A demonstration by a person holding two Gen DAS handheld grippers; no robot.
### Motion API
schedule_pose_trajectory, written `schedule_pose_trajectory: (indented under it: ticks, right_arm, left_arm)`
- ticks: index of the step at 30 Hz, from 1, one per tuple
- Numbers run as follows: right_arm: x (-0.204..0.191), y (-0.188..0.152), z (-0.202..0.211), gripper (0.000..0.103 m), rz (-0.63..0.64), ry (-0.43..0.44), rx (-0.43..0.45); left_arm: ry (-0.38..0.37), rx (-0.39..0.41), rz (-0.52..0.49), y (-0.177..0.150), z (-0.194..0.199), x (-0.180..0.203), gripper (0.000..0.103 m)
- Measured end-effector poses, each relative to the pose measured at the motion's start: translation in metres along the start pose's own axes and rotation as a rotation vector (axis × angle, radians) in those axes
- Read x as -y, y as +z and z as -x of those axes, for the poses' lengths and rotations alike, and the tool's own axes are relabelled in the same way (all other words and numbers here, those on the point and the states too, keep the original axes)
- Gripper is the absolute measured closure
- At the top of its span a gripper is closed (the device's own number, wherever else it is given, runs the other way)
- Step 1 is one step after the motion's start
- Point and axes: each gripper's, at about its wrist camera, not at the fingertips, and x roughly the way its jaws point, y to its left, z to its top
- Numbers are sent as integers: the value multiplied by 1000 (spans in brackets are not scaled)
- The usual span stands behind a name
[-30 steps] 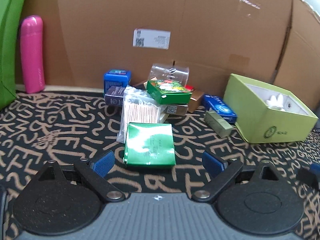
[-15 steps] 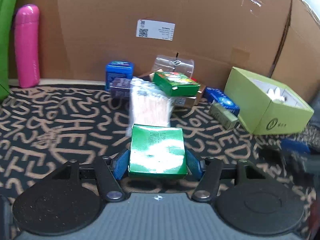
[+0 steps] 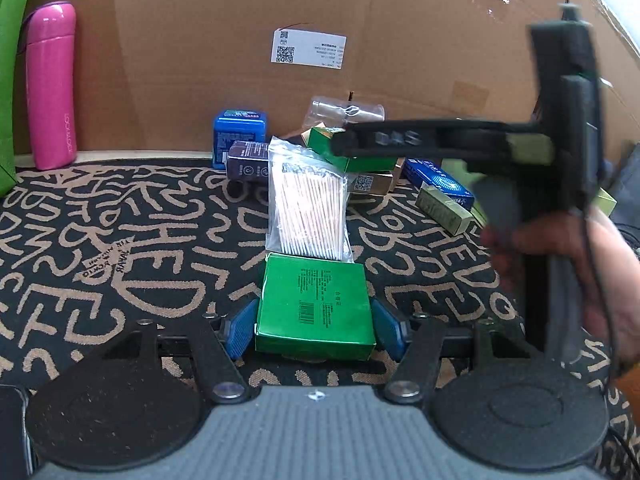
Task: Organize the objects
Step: 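Grasp the plain green box with the left gripper, then grasp the floral green box with the right gripper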
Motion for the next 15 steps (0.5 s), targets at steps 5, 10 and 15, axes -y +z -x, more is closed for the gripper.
schedule_pose_trajectory:
  ticks: [5, 10, 15]
  right_arm:
    - [3, -1, -5, 43, -10, 18, -34]
    - [7, -21, 42, 43, 32, 51, -46]
    - [22, -67, 107, 43, 43, 42, -142]
  left_arm:
    - [-14, 2, -12, -1, 0, -1, 38]
    - [-43, -12, -25, -3, 5, 1, 38]
    - [-122, -40, -83, -16, 20, 15, 38]
